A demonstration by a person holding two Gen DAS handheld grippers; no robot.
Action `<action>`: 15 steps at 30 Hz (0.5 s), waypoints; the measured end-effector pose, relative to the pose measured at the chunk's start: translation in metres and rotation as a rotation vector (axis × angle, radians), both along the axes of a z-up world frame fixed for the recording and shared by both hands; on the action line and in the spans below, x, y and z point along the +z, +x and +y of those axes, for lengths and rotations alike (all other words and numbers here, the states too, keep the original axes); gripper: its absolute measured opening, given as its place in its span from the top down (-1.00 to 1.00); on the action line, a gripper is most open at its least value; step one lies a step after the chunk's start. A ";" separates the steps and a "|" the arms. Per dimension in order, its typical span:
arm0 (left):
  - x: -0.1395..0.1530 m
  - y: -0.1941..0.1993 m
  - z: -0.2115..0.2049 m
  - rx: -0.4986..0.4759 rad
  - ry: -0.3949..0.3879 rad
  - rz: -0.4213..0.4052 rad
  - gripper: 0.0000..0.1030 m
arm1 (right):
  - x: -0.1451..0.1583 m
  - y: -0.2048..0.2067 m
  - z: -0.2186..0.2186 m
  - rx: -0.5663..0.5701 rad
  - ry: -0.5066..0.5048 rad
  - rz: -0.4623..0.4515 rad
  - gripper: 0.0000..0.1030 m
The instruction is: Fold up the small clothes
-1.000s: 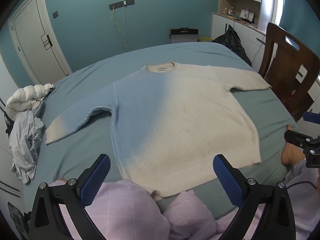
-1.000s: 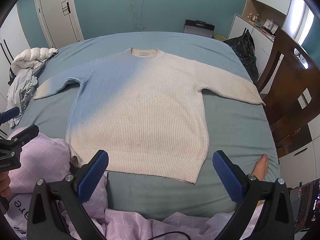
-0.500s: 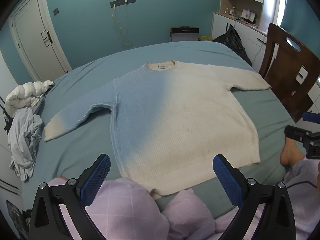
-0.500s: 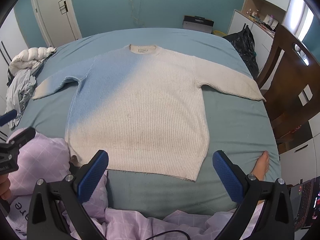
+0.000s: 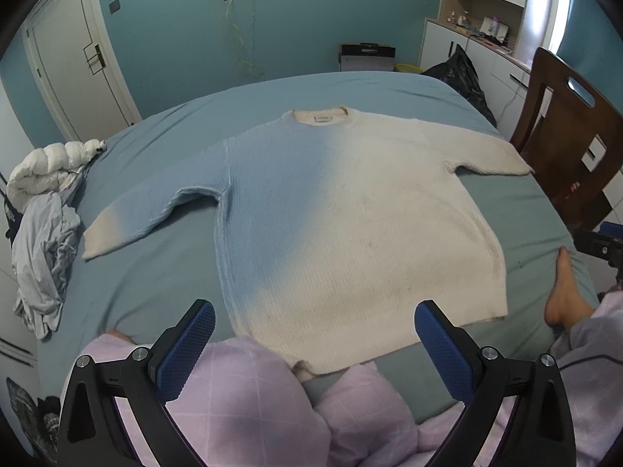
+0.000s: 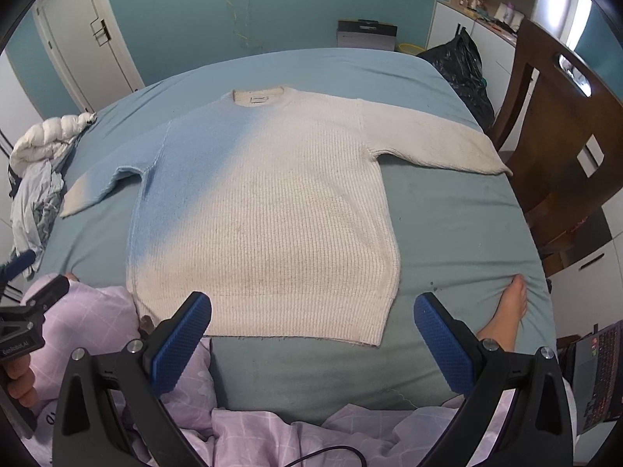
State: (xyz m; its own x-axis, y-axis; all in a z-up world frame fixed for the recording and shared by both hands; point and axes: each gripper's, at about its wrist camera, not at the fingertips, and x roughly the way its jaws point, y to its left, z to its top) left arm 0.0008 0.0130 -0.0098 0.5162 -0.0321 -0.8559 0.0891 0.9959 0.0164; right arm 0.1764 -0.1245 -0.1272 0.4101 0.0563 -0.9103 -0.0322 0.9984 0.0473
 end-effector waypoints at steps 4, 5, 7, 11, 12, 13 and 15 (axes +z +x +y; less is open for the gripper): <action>-0.001 0.003 0.003 0.014 0.005 0.005 -1.00 | -0.001 0.004 -0.006 -0.023 0.022 0.008 -0.98; -0.001 0.003 0.004 0.016 0.004 0.007 -1.00 | -0.002 0.006 -0.007 -0.024 0.024 0.011 -0.98; -0.001 0.003 0.008 0.022 -0.002 0.013 -1.00 | -0.004 0.008 -0.008 -0.029 0.030 0.022 -0.98; -0.001 0.004 0.016 0.047 -0.021 0.026 -1.00 | -0.009 0.014 -0.016 -0.054 0.037 0.044 -0.98; -0.001 0.004 0.018 0.053 -0.024 0.028 -1.00 | -0.011 0.017 -0.019 -0.063 0.042 0.052 -0.98; -0.001 0.005 0.020 0.060 -0.025 0.028 -1.00 | -0.011 0.019 -0.022 -0.074 0.049 0.060 -0.98; 0.000 0.006 0.022 0.073 -0.025 0.023 -1.00 | -0.012 0.026 -0.030 -0.103 0.066 0.078 -0.98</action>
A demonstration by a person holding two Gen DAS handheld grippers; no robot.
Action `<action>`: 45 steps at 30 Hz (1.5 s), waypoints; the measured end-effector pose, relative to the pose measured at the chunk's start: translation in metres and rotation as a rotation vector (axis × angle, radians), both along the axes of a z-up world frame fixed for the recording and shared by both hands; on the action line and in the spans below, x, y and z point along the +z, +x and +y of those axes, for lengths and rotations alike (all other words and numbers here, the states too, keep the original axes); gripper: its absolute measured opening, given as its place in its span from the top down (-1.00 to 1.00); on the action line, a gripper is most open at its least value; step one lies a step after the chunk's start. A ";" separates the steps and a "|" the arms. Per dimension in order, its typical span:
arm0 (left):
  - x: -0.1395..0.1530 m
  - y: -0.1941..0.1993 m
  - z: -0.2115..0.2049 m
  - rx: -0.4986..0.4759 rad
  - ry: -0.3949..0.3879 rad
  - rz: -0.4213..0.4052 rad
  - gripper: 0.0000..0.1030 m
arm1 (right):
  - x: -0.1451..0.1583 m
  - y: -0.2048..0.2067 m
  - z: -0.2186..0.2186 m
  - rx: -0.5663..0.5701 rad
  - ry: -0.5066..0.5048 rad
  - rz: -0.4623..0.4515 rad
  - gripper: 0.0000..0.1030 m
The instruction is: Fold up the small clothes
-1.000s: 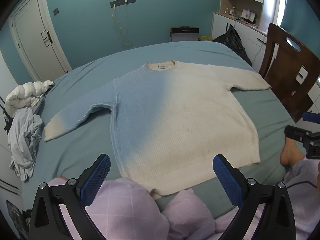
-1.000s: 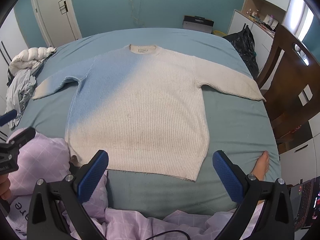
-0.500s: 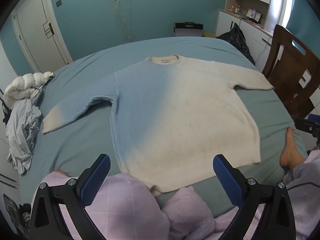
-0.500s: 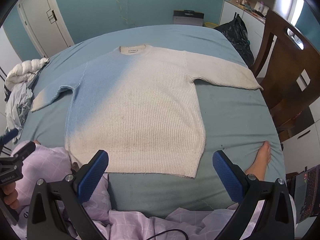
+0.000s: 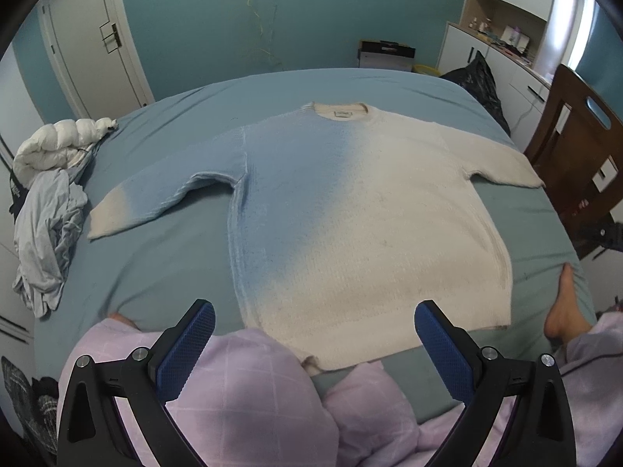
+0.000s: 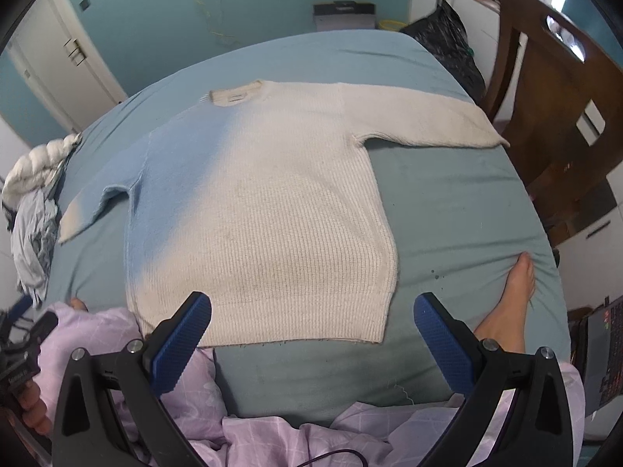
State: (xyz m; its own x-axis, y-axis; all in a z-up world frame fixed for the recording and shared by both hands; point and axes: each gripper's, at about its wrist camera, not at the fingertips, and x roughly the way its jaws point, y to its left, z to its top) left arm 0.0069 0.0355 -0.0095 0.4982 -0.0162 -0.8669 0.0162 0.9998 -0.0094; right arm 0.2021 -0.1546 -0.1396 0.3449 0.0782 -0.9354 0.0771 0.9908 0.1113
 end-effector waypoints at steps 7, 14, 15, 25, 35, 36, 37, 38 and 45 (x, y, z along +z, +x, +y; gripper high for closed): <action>0.001 0.005 -0.001 0.002 -0.007 -0.008 -1.00 | -0.018 0.039 -0.045 -0.153 0.050 0.060 -0.98; -0.004 0.007 0.001 0.014 -0.002 0.011 -1.00 | -0.055 0.102 -0.117 -0.256 0.024 0.077 -0.98; -0.005 0.008 0.001 0.012 0.001 0.013 -1.00 | -0.058 0.107 -0.125 -0.267 0.014 0.076 -0.98; -0.030 0.030 0.014 0.061 0.042 0.061 -1.00 | -0.149 0.204 -0.282 -0.577 -0.011 0.169 -0.98; -0.071 0.062 0.042 0.188 0.027 0.157 -1.00 | -0.227 0.253 -0.367 -0.851 0.166 0.032 -0.74; -0.074 0.066 0.043 0.198 0.012 0.168 -1.00 | -0.233 0.260 -0.376 -0.873 0.173 0.022 -0.72; -0.077 0.070 0.044 0.204 0.000 0.183 -1.00 | -0.240 0.265 -0.383 -0.903 0.173 0.013 -0.72; -0.080 0.074 0.043 0.206 -0.006 0.198 -1.00 | -0.246 0.269 -0.389 -0.925 0.169 0.015 -0.72; -0.081 0.081 0.028 0.201 0.097 0.184 -1.00 | -0.242 0.305 -0.374 -0.864 -0.097 -0.053 0.88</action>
